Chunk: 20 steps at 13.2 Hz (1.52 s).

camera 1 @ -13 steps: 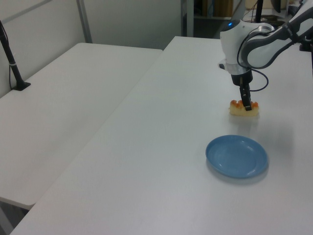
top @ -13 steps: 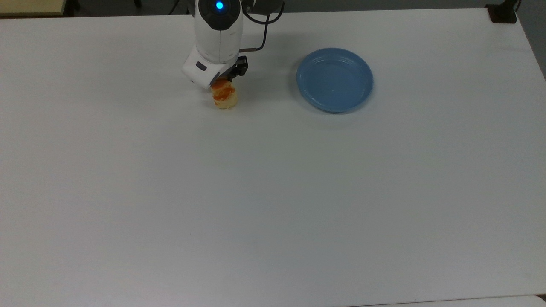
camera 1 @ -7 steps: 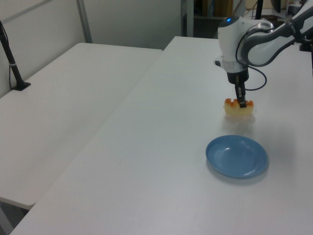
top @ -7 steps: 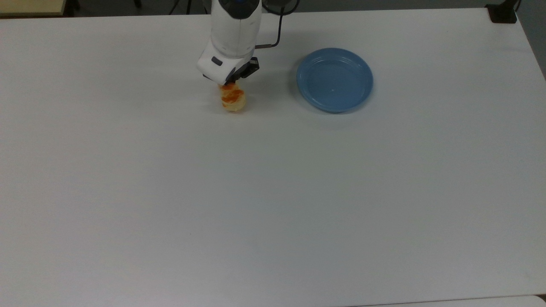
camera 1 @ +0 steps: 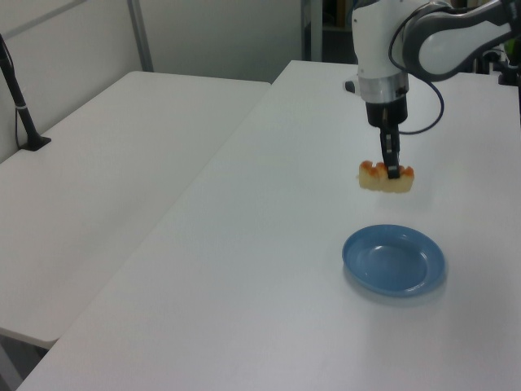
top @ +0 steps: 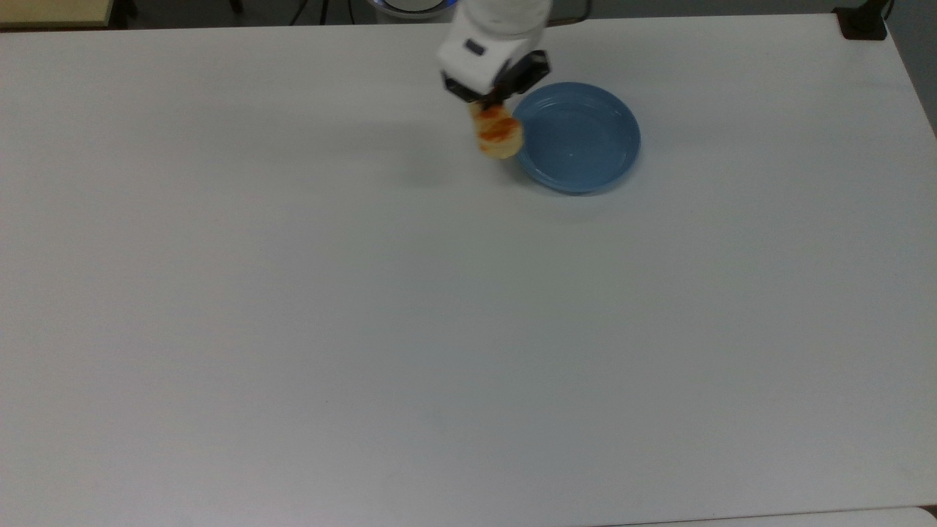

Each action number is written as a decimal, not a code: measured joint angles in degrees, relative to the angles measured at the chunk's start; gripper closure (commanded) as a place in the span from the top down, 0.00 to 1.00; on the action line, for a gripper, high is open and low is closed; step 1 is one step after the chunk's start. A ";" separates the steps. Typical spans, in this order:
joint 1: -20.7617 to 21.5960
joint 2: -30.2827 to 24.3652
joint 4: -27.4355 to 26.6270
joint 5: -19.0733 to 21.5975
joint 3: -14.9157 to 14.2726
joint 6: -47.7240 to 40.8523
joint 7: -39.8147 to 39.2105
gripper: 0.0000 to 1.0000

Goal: Put the bread onto the plate

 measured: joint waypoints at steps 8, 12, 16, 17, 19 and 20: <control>10.65 8.94 -0.33 1.63 0.31 6.85 12.51 1.00; 10.02 6.50 1.29 1.44 0.44 3.42 12.69 1.00; -2.40 -1.06 12.21 1.14 -0.12 -8.46 5.60 1.00; -5.21 -1.98 14.45 1.10 -1.07 -9.98 2.19 1.00; -7.67 -2.60 17.12 0.96 -5.07 -10.61 -1.78 1.00; -8.20 -2.57 17.92 0.53 -7.35 -10.62 -2.80 1.00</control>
